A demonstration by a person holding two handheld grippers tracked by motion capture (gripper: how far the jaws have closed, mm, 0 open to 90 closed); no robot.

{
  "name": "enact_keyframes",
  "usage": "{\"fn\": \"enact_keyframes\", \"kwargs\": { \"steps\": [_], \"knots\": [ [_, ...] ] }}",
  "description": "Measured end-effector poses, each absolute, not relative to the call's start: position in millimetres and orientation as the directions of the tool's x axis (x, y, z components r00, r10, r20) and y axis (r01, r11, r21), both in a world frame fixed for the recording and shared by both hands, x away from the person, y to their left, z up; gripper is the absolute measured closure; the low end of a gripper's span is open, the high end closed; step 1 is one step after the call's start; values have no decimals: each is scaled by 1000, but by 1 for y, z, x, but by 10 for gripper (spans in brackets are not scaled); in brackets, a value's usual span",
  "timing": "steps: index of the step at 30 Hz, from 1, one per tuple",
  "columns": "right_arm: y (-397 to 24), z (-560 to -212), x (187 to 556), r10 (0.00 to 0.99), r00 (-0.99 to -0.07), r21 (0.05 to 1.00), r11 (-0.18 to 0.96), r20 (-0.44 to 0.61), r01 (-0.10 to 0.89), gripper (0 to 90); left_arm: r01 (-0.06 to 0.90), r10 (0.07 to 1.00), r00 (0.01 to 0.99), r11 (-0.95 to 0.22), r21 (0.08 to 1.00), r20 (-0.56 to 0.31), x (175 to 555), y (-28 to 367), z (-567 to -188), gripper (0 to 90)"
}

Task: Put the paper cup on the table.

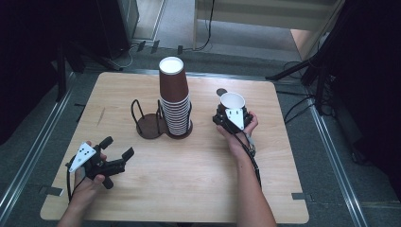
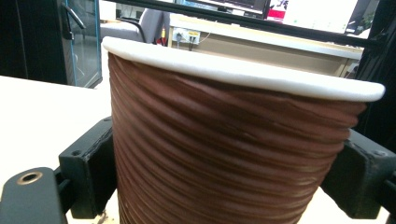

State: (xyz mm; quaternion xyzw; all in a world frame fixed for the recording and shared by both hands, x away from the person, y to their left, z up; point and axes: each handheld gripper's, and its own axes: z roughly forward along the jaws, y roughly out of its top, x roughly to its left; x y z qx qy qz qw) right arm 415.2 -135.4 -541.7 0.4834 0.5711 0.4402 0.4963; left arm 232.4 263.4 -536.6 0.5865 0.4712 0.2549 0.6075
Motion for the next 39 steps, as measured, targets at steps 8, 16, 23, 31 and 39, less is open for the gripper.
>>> {"fn": "enact_keyframes", "kwargs": {
  "steps": [8, 16, 23, 31, 39],
  "knots": [
    [-137, -544, 416, 991, -26, 981, 135, -133, 140, 101, 246, 864, 422, 182, 952, -274, 233, 264, -537, 0],
    [-137, -546, 414, 990, -43, 977, 142, -137, 157, 98, 248, 864, 423, 179, 952, -273, 233, 264, -538, 0],
    [-140, -543, 412, 992, -69, 976, 117, -105, 187, 90, 248, 864, 424, 179, 952, -273, 233, 264, -538, 0],
    [-140, -535, 407, 990, -112, 977, 103, -83, 185, 15, 255, 864, 422, 180, 950, -276, 234, 264, -538, 0],
    [-145, -521, 400, 992, -125, 985, 55, -35, 162, 4, 257, 864, 420, 180, 949, -278, 234, 265, -538, 0]
  ]
}}
